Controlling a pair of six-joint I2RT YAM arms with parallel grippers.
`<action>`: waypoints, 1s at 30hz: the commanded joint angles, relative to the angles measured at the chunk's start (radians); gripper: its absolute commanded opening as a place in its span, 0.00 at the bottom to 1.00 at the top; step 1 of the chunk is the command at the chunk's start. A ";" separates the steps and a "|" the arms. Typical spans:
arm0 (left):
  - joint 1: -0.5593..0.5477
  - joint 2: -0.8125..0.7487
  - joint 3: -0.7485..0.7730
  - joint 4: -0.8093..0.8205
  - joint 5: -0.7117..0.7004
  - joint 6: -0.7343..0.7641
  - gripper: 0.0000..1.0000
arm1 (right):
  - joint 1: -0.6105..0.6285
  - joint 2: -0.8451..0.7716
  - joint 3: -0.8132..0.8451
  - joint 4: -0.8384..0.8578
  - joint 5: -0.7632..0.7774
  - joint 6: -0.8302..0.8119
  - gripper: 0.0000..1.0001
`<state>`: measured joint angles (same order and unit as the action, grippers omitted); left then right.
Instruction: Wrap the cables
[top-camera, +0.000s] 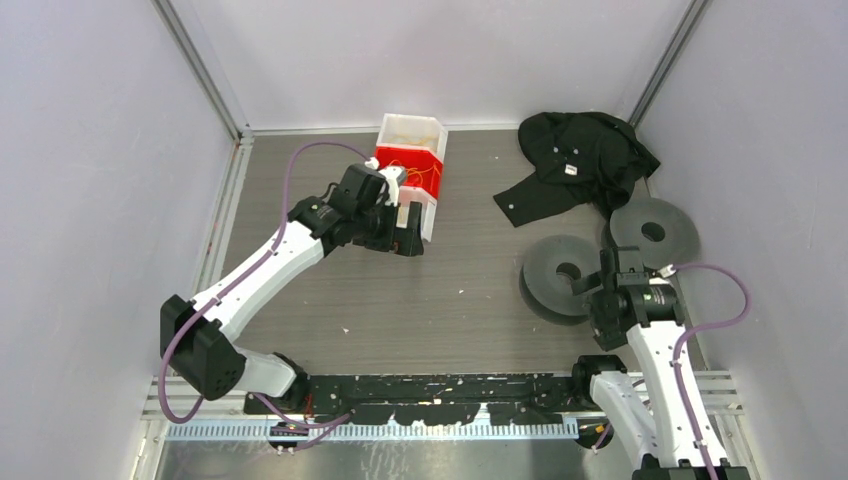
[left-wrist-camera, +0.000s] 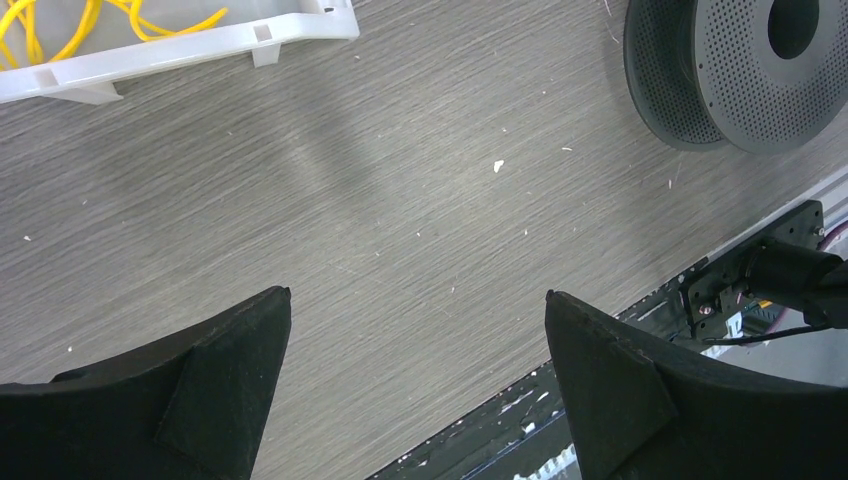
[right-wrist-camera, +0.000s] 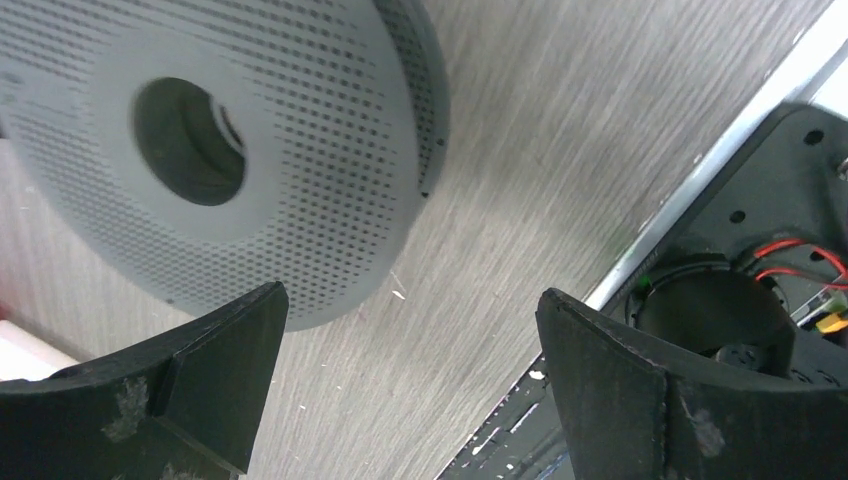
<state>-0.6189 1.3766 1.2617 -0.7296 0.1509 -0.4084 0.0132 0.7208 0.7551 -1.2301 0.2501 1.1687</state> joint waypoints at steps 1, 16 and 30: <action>-0.003 -0.019 0.043 0.029 0.023 0.021 1.00 | -0.001 -0.011 -0.093 0.073 -0.078 0.081 1.00; -0.011 -0.002 0.036 0.033 0.044 0.014 1.00 | 0.000 -0.320 -0.428 0.622 -0.183 0.154 1.00; -0.052 0.056 0.075 0.028 0.061 0.013 1.00 | 0.001 -0.410 -0.369 0.662 -0.045 0.135 0.96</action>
<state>-0.6575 1.4261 1.2850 -0.7227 0.1879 -0.4076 0.0128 0.3286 0.3210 -0.6186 0.1310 1.3075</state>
